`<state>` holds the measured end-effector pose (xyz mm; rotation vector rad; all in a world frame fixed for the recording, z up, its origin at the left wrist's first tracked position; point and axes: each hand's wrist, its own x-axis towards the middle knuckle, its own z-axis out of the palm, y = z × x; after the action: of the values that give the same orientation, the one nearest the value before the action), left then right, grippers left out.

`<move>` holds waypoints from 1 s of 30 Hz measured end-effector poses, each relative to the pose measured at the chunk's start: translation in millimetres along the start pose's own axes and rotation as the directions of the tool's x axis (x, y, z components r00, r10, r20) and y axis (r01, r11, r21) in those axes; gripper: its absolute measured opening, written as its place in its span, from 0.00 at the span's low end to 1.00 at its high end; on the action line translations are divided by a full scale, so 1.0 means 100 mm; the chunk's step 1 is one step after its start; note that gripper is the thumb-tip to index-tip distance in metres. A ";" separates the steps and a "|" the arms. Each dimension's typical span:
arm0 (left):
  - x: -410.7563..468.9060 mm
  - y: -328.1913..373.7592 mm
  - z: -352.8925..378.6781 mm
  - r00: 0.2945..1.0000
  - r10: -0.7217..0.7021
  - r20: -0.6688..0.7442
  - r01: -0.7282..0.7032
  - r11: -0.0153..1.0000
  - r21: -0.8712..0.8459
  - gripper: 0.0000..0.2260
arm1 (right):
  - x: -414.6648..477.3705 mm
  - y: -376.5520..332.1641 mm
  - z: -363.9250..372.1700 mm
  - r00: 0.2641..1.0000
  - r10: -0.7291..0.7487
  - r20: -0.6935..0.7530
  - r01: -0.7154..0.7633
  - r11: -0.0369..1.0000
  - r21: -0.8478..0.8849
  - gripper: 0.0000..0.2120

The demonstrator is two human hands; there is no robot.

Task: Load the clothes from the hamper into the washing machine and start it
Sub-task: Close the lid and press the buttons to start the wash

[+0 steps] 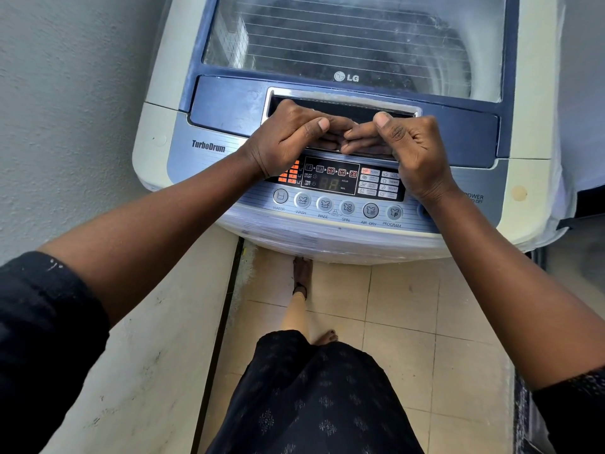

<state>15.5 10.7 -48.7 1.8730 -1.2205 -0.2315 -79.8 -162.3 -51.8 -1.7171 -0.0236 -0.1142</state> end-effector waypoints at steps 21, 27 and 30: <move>-0.01 0.03 -0.02 1.000 -0.015 0.009 0.015 1.000 0.014 0.21 | 0.01 0.01 -0.01 1.000 -0.015 -0.005 0.015 1.000 -0.007 0.17; -0.01 0.02 -0.02 0.999 -0.031 0.013 0.031 0.999 -0.020 0.21 | 0.01 0.01 -0.01 1.000 -0.005 -0.018 0.005 1.000 0.005 0.15; 0.00 0.02 -0.02 0.999 -0.032 0.013 0.032 0.999 -0.027 0.21 | 0.01 0.00 -0.01 1.000 -0.008 -0.016 0.008 1.000 -0.002 0.15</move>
<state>14.8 11.6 -45.8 1.8714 -1.1908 -0.2763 -78.7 -163.2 -52.1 -1.7177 -0.0191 -0.1340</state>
